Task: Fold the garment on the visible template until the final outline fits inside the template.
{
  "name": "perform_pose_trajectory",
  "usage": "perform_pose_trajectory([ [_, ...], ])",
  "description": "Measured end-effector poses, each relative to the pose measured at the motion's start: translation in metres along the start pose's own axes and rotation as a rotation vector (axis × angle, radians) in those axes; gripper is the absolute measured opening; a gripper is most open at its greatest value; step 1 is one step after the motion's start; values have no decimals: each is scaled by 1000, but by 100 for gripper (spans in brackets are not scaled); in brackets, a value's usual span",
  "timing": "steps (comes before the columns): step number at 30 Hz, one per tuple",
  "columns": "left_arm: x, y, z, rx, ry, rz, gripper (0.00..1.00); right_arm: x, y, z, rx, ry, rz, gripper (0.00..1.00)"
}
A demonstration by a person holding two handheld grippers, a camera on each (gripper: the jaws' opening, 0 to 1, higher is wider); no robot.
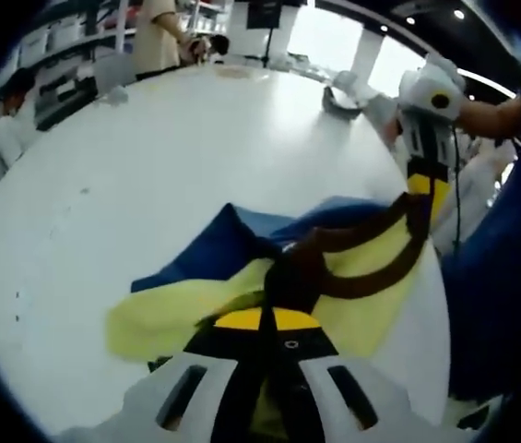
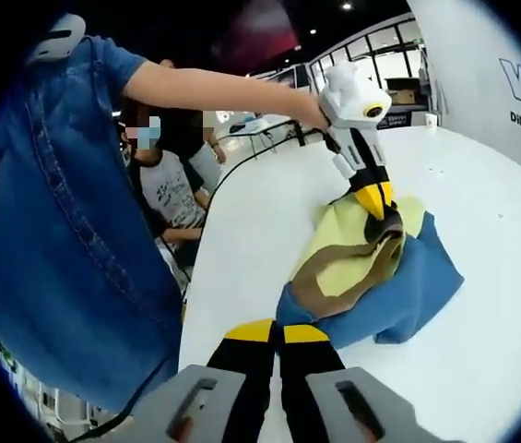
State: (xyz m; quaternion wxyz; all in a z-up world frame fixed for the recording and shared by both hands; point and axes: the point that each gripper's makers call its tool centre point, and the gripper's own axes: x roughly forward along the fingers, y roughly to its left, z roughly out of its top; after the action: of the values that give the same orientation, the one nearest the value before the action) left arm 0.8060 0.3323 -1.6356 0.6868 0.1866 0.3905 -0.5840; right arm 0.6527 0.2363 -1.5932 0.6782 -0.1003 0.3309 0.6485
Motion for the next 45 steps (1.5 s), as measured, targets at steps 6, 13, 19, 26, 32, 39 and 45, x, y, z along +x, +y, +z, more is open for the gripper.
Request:
perform_pose_trajectory([
  [6, -4, 0, -4, 3, -5, 17, 0, 1, -2, 0, 4, -3, -3, 0],
  [13, -11, -4, -2, 0, -50, 52, 0, -1, -4, 1, 6, -14, -27, 0],
  [19, -23, -11, -10, -35, -81, 70, 0, -3, -12, -2, 22, -28, -86, 0],
  [26, -38, -21, -18, -58, -114, 95, 0, -9, -28, 4, 25, -74, -203, 0],
  [32, -57, -35, -22, -87, -174, 140, 0, -12, -32, 16, 3, -106, -258, 0],
  [39, -83, -55, -25, -118, -248, 201, 0, -11, -44, 19, 2, -123, -358, 0],
  [45, -105, -71, -33, -127, -284, 237, 0, -6, -47, 21, -41, -107, -428, 0],
])
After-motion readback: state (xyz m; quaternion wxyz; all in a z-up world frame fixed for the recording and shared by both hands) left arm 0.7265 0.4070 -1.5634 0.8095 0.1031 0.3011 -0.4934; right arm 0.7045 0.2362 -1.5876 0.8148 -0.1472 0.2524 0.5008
